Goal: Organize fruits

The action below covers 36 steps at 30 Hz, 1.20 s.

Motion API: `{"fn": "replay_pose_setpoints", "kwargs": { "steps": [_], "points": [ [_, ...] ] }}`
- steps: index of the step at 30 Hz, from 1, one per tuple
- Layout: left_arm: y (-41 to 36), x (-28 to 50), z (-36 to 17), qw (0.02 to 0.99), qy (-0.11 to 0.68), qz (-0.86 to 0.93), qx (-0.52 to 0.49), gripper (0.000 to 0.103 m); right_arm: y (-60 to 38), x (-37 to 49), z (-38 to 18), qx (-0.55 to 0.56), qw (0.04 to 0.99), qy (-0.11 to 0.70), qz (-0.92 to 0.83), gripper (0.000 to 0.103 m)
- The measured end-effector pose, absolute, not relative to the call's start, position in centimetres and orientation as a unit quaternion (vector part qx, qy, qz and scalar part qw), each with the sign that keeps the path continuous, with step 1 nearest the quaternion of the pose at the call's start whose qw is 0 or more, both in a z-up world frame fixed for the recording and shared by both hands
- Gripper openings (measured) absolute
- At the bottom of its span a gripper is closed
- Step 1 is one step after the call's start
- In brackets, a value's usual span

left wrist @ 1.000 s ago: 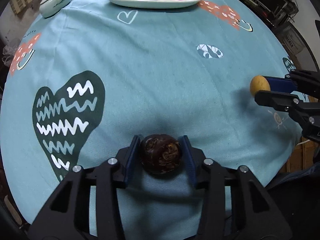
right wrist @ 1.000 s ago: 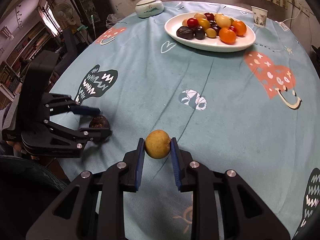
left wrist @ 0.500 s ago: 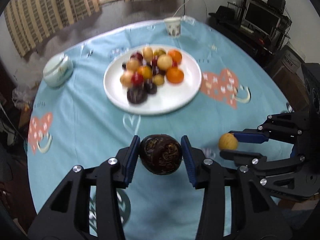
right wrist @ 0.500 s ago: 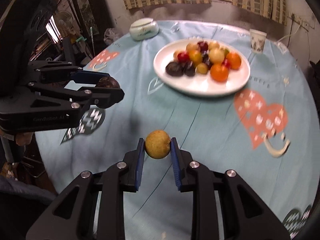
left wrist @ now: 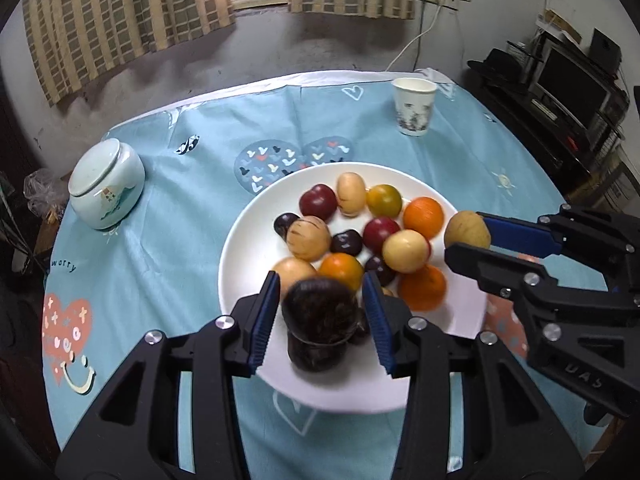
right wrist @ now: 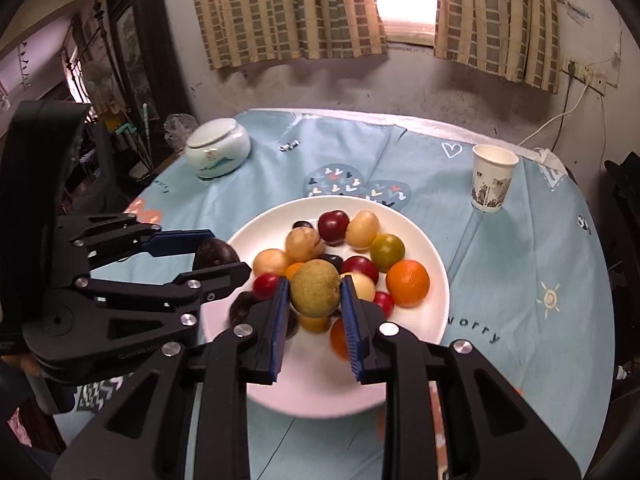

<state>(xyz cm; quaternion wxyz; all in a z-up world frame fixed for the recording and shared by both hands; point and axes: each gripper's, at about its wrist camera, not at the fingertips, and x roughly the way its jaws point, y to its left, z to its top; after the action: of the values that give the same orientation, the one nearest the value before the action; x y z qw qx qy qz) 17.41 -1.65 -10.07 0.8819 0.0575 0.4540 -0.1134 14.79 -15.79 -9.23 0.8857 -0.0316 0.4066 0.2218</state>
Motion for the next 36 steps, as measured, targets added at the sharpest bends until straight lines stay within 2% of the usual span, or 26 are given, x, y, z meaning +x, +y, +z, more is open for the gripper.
{"fn": "replay_pose_setpoints", "kwargs": {
  "steps": [3,4,9,10,11,13,25,36],
  "points": [
    [-1.8,19.2,-11.3,0.881,0.459,-0.098,0.063,0.057,-15.3,17.7,-11.2,-0.034,0.877,0.430,0.210,0.026],
    [-1.7,19.6,-11.6,0.880,0.461,-0.092,0.063,0.065,-15.2,18.5,-11.8,-0.036,0.876,0.437,0.202,0.026],
    [-1.0,20.1,-11.8,0.888,0.450,-0.070,0.066,0.081,-15.9,20.1,-12.8,-0.027,0.874,0.448,0.188,0.028],
    [-0.9,20.0,-11.7,0.889,0.448,-0.063,0.070,0.082,-16.1,19.9,-12.8,-0.026,0.874,0.447,0.190,0.040],
    [-0.7,19.9,-11.5,0.891,0.446,-0.058,0.070,0.084,-16.4,19.8,-12.6,-0.026,0.877,0.444,0.179,0.057],
    [-0.5,19.4,-10.7,0.896,0.436,-0.050,0.069,0.091,-17.1,19.1,-11.9,-0.007,0.885,0.428,0.182,0.063],
    [0.2,14.4,-4.3,0.926,0.372,-0.041,0.050,0.095,-16.7,11.0,-7.9,-0.008,0.894,0.393,0.212,0.063],
    [0.8,10.4,-1.2,0.936,0.350,-0.018,0.013,0.095,-16.4,6.1,-5.6,-0.006,0.905,0.371,0.209,0.063]
  ]
}}
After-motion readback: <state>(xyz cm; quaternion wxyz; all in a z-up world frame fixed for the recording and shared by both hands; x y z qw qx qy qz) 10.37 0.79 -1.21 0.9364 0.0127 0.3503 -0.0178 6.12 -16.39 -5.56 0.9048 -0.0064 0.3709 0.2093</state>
